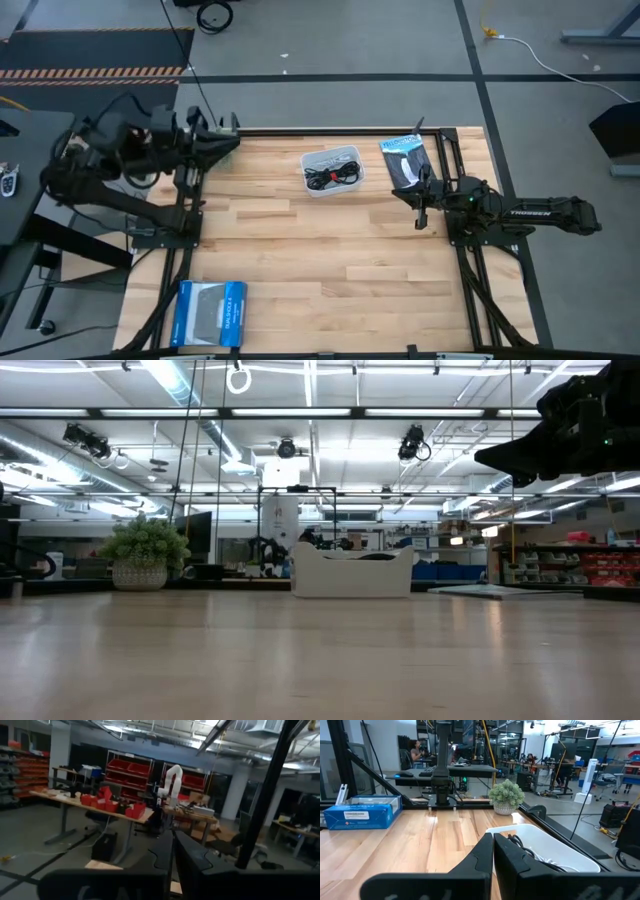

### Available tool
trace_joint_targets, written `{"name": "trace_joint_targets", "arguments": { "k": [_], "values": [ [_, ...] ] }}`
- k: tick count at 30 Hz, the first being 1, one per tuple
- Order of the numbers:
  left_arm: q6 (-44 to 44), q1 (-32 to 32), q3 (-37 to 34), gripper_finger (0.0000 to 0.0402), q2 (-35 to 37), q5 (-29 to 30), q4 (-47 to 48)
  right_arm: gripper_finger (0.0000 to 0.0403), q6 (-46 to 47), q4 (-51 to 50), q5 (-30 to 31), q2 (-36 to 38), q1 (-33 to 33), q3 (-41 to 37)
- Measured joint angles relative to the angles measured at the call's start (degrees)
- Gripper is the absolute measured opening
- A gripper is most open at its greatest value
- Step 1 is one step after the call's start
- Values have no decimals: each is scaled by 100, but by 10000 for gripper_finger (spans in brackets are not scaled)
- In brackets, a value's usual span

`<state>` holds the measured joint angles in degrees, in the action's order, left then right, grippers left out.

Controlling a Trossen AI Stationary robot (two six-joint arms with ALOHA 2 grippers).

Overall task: Pick and place USB-C Cables
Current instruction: Return to Home Position

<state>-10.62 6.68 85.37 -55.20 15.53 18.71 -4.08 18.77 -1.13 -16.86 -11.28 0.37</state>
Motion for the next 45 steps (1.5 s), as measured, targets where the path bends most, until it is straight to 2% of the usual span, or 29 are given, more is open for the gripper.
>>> {"name": "trace_joint_targets", "arguments": {
  "k": [7,15,18,26,35,39,45],
  "values": [
    [-89,0,-1450,25,941,76,-912,20,1,-1,-2,-2,1,0],
    [-323,0,-3169,25,1911,1167,-1897,20,-1,-1,0,-1,1,1],
    [-576,-2,-3868,25,2214,1356,-2568,20,-1,-1,0,0,-1,1],
    [-934,-2,-5561,25,2664,1360,-4748,20,-1,-1,-1,-2,1,0],
    [-1301,-7,-7144,25,3358,1358,-6680,20,0,-1,0,-1,1,-1],
    [-1175,-7,-7654,25,3712,1361,-7114,20,-1,-1,-2,0,1,-1],
    [-1127,-7,-8149,25,4198,1399,-7182,20,-1,-1,0,0,-1,0]
  ]
}}
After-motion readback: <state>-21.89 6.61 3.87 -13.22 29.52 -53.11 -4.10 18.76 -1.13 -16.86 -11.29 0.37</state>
